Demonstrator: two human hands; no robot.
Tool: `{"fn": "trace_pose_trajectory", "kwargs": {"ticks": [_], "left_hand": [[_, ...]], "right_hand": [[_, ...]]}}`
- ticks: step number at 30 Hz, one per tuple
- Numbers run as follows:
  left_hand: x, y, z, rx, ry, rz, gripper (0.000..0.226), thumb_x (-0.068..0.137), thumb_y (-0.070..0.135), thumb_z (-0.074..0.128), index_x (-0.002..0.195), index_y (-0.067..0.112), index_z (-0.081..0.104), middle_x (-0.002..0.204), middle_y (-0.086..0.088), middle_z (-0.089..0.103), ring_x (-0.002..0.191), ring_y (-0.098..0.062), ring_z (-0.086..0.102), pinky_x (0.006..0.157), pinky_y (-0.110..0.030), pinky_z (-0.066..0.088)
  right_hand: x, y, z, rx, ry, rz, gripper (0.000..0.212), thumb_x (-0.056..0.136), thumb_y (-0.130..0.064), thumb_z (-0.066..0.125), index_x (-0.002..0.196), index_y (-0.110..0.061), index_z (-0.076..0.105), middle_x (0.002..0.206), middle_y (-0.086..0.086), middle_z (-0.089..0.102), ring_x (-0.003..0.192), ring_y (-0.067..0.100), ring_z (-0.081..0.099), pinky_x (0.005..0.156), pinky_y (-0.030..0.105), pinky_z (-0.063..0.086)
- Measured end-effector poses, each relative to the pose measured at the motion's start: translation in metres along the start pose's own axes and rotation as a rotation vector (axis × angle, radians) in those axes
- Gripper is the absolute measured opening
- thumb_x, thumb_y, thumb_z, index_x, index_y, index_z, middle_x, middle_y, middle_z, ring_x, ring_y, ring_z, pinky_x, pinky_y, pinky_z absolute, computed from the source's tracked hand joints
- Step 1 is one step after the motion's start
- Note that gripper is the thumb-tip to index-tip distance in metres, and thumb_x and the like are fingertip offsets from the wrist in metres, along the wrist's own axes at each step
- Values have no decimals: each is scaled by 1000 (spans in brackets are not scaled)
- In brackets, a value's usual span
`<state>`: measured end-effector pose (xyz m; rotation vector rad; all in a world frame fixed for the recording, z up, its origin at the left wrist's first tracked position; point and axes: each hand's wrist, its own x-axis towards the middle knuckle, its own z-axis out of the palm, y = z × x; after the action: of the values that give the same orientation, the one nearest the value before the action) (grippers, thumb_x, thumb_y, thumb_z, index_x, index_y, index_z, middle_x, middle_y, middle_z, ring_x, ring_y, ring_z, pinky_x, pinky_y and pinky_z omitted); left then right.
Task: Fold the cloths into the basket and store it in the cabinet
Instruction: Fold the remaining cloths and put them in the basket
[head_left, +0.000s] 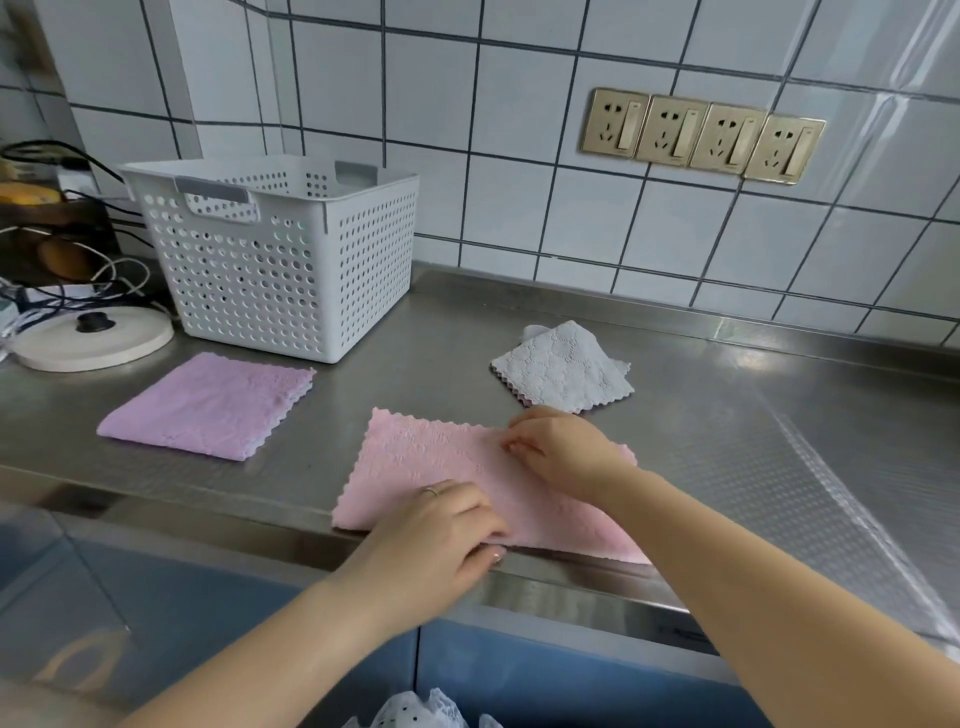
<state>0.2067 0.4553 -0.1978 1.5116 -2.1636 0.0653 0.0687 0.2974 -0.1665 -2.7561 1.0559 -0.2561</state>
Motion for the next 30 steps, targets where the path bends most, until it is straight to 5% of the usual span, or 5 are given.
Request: {"fn": "trace_pose_trajectory", "kwargs": {"ticks": [7, 18, 23, 27, 30], "left_hand": [[8, -11, 1, 132, 8, 88, 10, 71, 19, 66, 78, 24, 70, 71, 6, 61, 64, -18, 60, 58, -22, 51], [-18, -74, -38, 375, -7, 4, 21, 71, 27, 43, 79, 28, 62, 84, 10, 61, 78, -15, 62, 74, -26, 49], [-16, -98, -48, 373, -57, -31, 13, 77, 19, 64, 86, 28, 62, 92, 9, 61, 84, -18, 63, 78, -31, 50], [-24, -103, -52, 292, -137, 8, 34, 83, 26, 38, 106, 27, 63, 121, 8, 61, 113, -12, 56, 105, -25, 27], [-42, -97, -57, 154, -265, -8, 61, 80, 35, 29, 139, 31, 42, 151, 19, 25, 139, 9, 14, 117, -22, 0]], "right_hand": [[22, -13, -1, -83, -15, 44, 22, 89, -15, 52, 103, -21, 68, 110, 2, 62, 104, 22, 57, 85, 30, 45], [-1, -19, -24, -134, -192, 99, 19, 86, -36, 62, 93, -21, 72, 96, -2, 71, 92, 17, 63, 75, 26, 47], [-18, -33, -24, -113, -230, 36, 16, 86, -29, 63, 94, -18, 71, 96, -6, 70, 93, 15, 62, 79, 27, 48], [-37, -16, -25, -86, -67, -171, 25, 85, -27, 65, 109, -24, 69, 109, -6, 61, 101, 12, 57, 90, 19, 41], [-60, -2, -19, -29, -2, -369, 49, 80, -25, 58, 129, -22, 56, 136, 2, 53, 123, 17, 51, 102, 23, 36]]}}
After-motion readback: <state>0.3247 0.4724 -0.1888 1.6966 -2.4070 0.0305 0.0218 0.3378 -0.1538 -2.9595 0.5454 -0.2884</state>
